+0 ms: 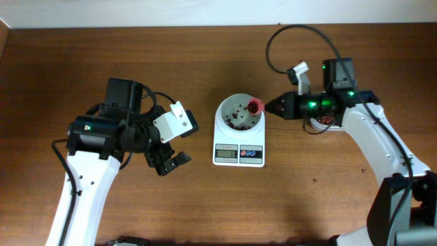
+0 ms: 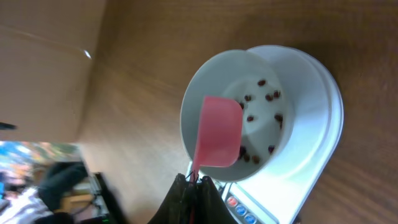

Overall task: Scoop and weigh 50g on scale
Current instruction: 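Carry the scoop over the bowl and pour beans with the right gripper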

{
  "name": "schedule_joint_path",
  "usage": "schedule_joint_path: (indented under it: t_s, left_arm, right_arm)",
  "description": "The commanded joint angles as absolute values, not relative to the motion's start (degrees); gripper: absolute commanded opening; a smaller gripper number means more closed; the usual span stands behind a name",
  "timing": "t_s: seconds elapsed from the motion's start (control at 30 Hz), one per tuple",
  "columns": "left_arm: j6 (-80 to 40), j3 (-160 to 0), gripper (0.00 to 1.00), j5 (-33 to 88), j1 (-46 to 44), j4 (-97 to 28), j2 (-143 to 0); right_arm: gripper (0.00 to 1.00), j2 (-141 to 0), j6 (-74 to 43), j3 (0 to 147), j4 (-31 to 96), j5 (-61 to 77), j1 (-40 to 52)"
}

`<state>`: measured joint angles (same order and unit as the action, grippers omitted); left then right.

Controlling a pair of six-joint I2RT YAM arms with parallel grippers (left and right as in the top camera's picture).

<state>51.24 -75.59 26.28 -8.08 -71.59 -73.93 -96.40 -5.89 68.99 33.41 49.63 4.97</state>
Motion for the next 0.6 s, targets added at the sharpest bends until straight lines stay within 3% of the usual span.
schedule_joint_path:
  t_s: [0.0,0.13,0.27,0.57]
  left_arm:
    - [51.7,-76.0,0.99,26.5,-8.1,-71.7,-73.9]
    - [51.7,-76.0,0.99,26.5,-8.1,-71.7,-73.9]
    - [51.7,-76.0,0.99,26.5,-8.1,-71.7,-73.9]
    - [51.7,-76.0,0.99,26.5,-8.1,-71.7,-73.9]
  right_arm:
    - [0.04,-96.9,0.8,68.8,29.9,44.5,8.6]
    - [0.04,-96.9,2.3,68.8,28.9,32.7,11.9]
    - [0.04,-96.8,8.4,69.0,29.1,32.0,14.9]
    - [0.04,-94.6,8.8,70.1,29.9,18.5,19.7]
